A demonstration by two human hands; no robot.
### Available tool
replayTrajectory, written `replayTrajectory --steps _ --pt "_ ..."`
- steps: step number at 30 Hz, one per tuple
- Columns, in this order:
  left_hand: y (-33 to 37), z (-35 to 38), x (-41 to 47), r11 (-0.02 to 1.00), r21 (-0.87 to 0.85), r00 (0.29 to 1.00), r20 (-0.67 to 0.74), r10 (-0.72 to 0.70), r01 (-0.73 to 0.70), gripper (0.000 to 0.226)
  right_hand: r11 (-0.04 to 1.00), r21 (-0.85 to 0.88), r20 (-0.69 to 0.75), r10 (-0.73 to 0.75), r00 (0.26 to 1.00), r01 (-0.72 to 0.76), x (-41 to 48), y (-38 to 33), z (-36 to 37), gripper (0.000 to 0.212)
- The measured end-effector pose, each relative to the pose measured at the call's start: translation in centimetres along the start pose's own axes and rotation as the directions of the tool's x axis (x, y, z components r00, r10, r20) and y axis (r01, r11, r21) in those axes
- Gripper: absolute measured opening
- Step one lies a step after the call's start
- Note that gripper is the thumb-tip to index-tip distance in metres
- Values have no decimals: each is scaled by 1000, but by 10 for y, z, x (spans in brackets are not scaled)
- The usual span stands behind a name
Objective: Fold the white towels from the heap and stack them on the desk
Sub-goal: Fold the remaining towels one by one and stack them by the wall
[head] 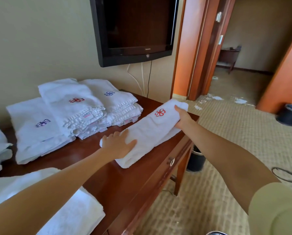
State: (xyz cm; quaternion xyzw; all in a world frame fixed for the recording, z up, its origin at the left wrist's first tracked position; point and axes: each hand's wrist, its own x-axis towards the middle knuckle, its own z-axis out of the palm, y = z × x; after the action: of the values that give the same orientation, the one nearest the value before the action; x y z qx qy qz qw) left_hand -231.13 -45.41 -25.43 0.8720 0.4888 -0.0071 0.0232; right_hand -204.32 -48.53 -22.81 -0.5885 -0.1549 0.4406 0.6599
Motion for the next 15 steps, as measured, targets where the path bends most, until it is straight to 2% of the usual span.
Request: replayTrajectory --steps 2,4,6,7,8,9,10,11,13,14,15 --pt "0 -2 -6 999 -19 992 -115 -51 49 68 991 106 35 -81 996 77 -15 -15 13 44" --pt "0 -2 -11 995 -12 970 -221 -97 97 66 983 131 68 -136 988 126 -9 -15 17 51" --pt "-1 -1 -12 989 -40 966 -213 -146 140 69 996 -62 -40 -74 996 71 3 -3 12 50" --pt "-1 0 -12 983 -76 968 -180 -175 164 72 968 -247 -158 -77 984 36 3 2 7 49" --pt "-1 0 -11 975 -121 969 -139 -204 188 76 870 -491 -241 -173 955 34 6 10 -2 49" --pt "-2 1 -10 963 -166 969 -94 -230 213 79 714 -698 -240 -311 920 60 5 16 -10 52" --pt "-2 0 -9 945 -221 965 -48 -259 242 81 561 -823 -184 -413 892 90 5 21 -11 56" --pt "-3 -2 -7 921 -279 959 -2 -284 273 84 442 -889 -122 -482 867 120 4 22 -11 59" --pt "-7 -6 -8 882 -336 942 67 -327 330 87 283 -934 31 -546 837 219 7 23 3 62" --pt "-10 -7 -8 879 -332 938 75 -337 343 89 243 -919 140 -533 834 310 7 20 13 62" --pt "-13 -10 -9 878 -330 937 77 -341 347 92 253 -876 249 -492 834 411 5 17 25 60"
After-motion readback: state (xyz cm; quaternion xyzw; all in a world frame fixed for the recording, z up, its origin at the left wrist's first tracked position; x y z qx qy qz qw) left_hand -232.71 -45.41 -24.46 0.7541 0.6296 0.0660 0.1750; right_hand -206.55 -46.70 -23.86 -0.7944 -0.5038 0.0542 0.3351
